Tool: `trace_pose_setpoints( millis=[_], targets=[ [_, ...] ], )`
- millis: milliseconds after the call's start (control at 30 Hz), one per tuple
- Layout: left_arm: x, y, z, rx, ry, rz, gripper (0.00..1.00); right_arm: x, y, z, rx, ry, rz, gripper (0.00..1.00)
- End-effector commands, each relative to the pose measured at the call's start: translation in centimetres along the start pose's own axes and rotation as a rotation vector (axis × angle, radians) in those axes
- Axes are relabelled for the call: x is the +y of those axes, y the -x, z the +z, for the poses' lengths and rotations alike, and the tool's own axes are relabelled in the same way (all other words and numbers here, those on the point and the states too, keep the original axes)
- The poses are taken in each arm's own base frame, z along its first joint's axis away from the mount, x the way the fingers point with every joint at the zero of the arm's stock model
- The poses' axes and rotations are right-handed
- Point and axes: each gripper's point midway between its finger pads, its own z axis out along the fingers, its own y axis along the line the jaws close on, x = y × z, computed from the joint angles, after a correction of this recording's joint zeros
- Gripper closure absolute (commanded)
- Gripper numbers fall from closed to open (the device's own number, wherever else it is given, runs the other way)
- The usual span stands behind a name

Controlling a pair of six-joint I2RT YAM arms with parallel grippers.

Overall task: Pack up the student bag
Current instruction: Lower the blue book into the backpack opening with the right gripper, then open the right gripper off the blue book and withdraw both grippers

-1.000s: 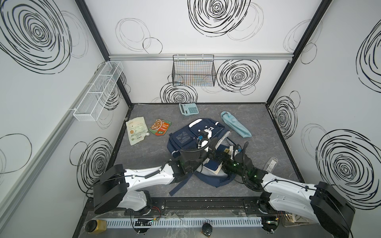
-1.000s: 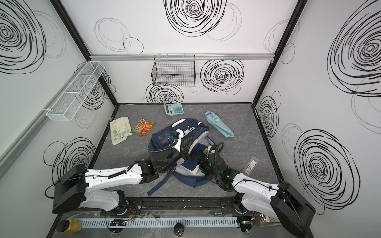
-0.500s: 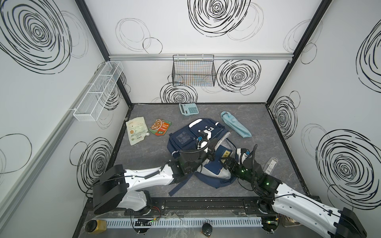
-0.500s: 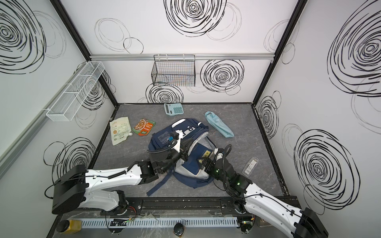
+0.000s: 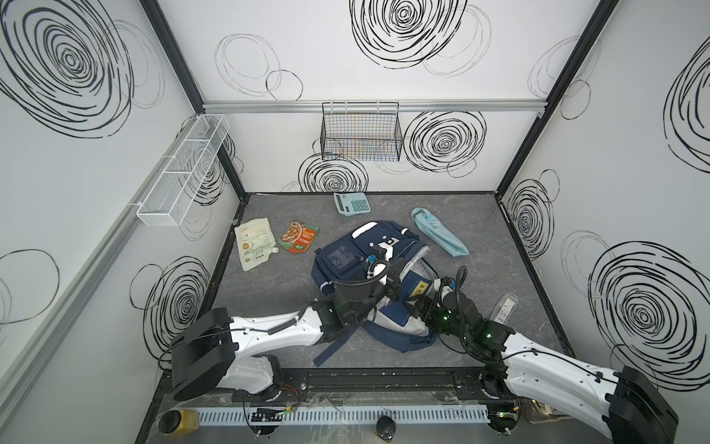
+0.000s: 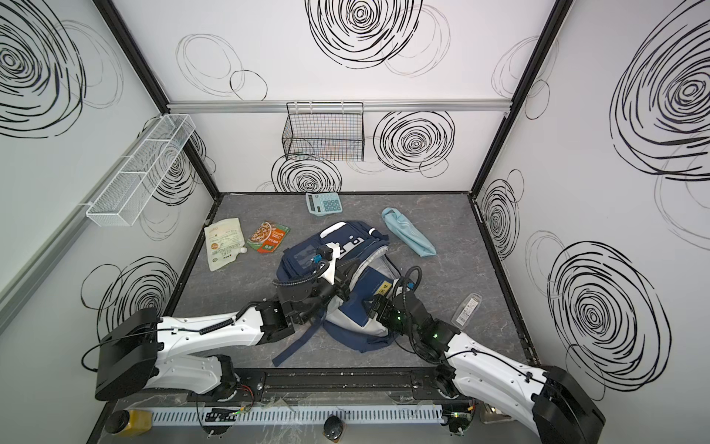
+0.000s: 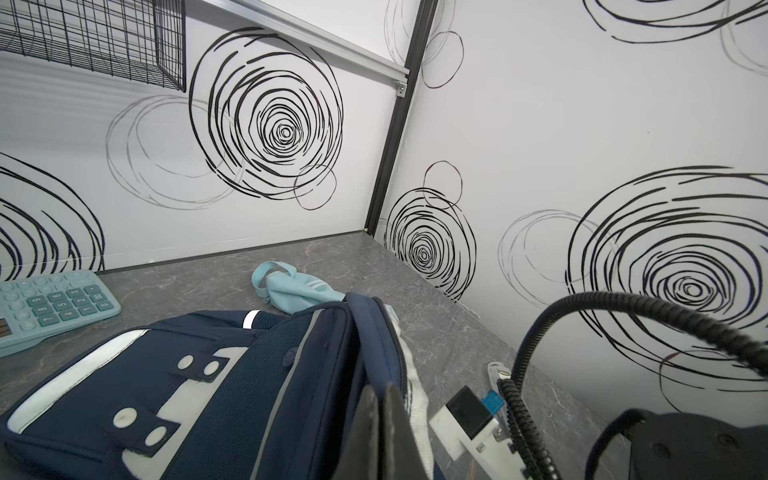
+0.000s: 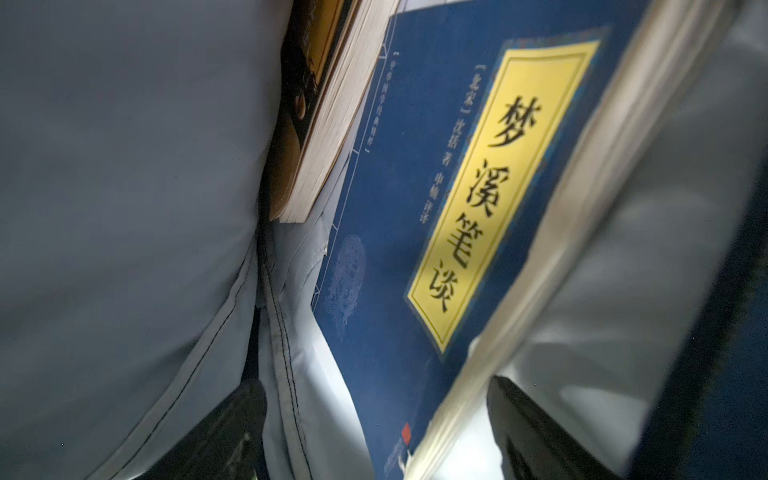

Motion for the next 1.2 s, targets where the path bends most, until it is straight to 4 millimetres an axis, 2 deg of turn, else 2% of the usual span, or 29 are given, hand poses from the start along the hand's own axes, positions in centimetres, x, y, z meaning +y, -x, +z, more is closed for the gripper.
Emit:
trace_pose_setpoints(
  millis=[0,167,333,500,533,600,667,700,800,967,1067,1167],
  targets=[
    [-1.2,6.5,-1.0,-0.222,-0.05,-0.102,1.0,-1.3,-0.2,-0.2,-0.025,0.008,0.016,0.13],
    [-1.3,5.7,-0.5,-0.194,-0.048,-0.116,1.0,-0.4,1.2,-0.2,-0.103,0.055,0.025,0.14],
    [-1.6,5.5,-0.3,-0.173,-0.05,-0.121,1.0,1.7,0.9,0.7,-0.056,0.127,0.039,0.15],
    [-2.0,5.7,-0.4,-0.17,-0.07,-0.11,0.99,2.4,0.9,1.0,-0.006,0.095,0.005,0.15],
    [-2.0,5.7,-0.5,-0.167,-0.074,-0.104,0.95,2.3,1.0,0.8,-0.009,0.091,0.003,0.15],
    [-2.0,6.1,-0.9,-0.167,-0.085,-0.091,0.73,1.4,1.7,0.2,-0.032,0.059,0.015,0.14],
    [-1.3,6.4,-1.7,-0.176,-0.071,-0.089,0.46,0.1,2.7,-0.8,-0.084,0.016,0.024,0.12],
    [-1.0,6.6,-2.1,-0.183,-0.062,-0.089,0.39,-0.3,3.2,-1.4,-0.111,0.006,0.023,0.12],
    [0.8,7.2,-3.6,-0.205,-0.01,-0.076,0.35,-1.5,4.4,-3.3,-0.208,-0.005,0.011,0.12],
    [4.1,8.0,-6.0,-0.211,0.105,-0.029,0.34,-3.0,5.8,-6.4,-0.32,-0.061,0.021,0.19],
    [5.9,8.4,-7.8,-0.218,0.168,-0.005,0.33,-2.3,6.5,-7.8,-0.351,-0.09,-0.044,0.23],
    [7.7,8.5,-9.4,-0.204,0.228,0.021,0.33,0.1,7.1,-8.4,-0.331,-0.092,-0.147,0.26]
  ],
)
